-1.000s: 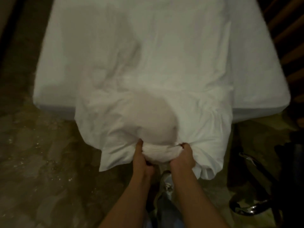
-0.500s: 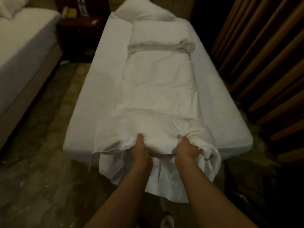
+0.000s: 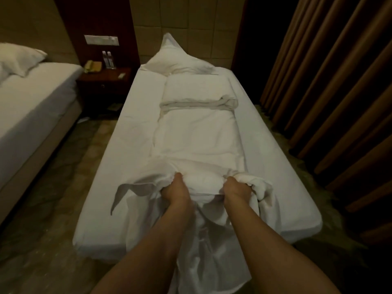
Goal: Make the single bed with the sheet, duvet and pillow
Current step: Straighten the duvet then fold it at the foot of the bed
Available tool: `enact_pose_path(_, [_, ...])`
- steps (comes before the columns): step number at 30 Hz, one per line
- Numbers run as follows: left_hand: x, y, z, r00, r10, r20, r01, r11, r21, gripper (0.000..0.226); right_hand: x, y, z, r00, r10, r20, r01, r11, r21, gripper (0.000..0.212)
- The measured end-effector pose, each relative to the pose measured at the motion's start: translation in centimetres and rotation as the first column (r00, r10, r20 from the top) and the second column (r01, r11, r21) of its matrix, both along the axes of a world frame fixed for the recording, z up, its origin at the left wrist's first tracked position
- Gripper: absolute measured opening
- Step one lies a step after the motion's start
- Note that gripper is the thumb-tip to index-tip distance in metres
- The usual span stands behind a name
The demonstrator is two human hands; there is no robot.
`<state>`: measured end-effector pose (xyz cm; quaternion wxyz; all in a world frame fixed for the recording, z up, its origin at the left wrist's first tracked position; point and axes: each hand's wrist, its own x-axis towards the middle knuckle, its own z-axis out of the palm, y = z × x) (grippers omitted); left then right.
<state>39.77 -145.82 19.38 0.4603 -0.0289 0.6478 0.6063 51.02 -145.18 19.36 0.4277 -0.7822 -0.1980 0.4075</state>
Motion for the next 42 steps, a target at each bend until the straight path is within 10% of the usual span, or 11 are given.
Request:
enact_pose_path(12, [1.8, 13.7, -1.2, 0.997, 0.035, -0.063, -0.042, 0.992, -0.118, 0.046, 2.2, 14.2, -1.5, 0.876, 0.42, 0.237, -0.346, 0.89, -0.298, 0.045])
enact_pose_path(27, [-1.1, 23.5, -1.7, 0.97, -0.21, -0.124, 0.182, 0.962, -0.202, 0.042, 0.1, 23.3, -0.9, 0.815, 0.507, 0.28, -0.31, 0.79, -0.528, 0.04])
enact_pose_path(42, [0.6, 33.6, -1.5, 0.946, -0.245, -0.213, 0.149, 0.911, -0.384, 0.06, 1.6, 33.9, -0.9, 0.489, 0.833, 0.26, -0.459, 0.499, -0.735, 0.035])
